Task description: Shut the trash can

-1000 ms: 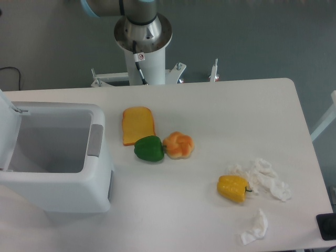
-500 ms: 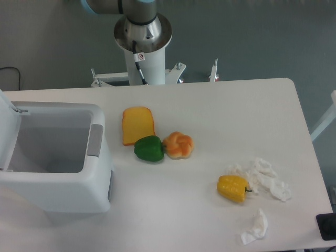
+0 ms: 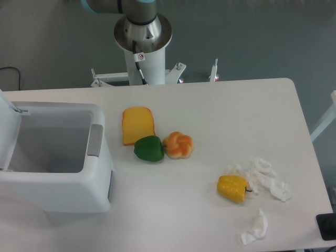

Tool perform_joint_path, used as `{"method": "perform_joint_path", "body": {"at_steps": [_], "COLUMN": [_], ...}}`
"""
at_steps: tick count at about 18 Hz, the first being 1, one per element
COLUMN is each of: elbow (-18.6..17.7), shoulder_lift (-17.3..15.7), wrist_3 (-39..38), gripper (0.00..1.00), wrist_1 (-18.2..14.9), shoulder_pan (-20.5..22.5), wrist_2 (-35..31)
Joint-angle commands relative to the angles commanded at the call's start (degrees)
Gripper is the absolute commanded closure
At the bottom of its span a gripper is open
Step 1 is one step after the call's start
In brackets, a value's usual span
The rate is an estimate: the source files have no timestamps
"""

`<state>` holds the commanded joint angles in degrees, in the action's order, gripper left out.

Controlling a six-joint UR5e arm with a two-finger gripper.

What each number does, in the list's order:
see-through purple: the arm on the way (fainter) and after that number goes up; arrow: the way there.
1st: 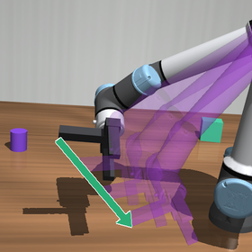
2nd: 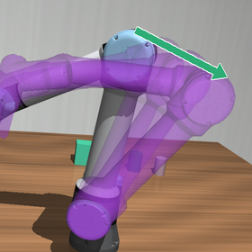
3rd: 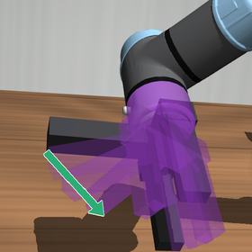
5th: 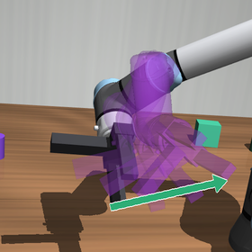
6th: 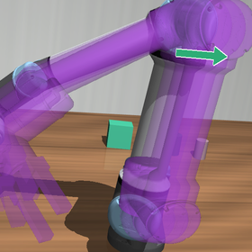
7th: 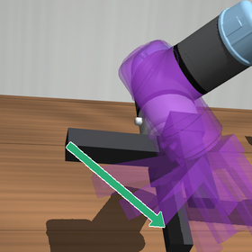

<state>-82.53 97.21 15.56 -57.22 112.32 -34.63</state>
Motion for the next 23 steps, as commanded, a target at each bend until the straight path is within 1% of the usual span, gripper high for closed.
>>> {"method": "perform_joint_path", "body": {"at_steps": [2,5,9,12,17,21,23], "elbow": [-0.09,-0.35,-0.88,-0.88,-1.85,-2.55,-3.07], "shoulder_lift": [0.09,-0.08,-0.35,-0.79,-1.23,-1.58,-1.58], "wrist_3": [0.09,1.23,1.85,2.55,5.62,7.11,9.13], "gripper": [0.0,0.0,0.0,0.0,0.0,0.0,0.0], "wrist_1": [0.0,0.0,0.0,0.0,-0.09,0.0,0.0], "shoulder_pan": [0.09,0.09,0.79,3.33,5.09,8.08,9.57], "wrist_2": [-0.96,-4.12,-5.36,-7.38,-13.53,-14.06,-14.33]}}
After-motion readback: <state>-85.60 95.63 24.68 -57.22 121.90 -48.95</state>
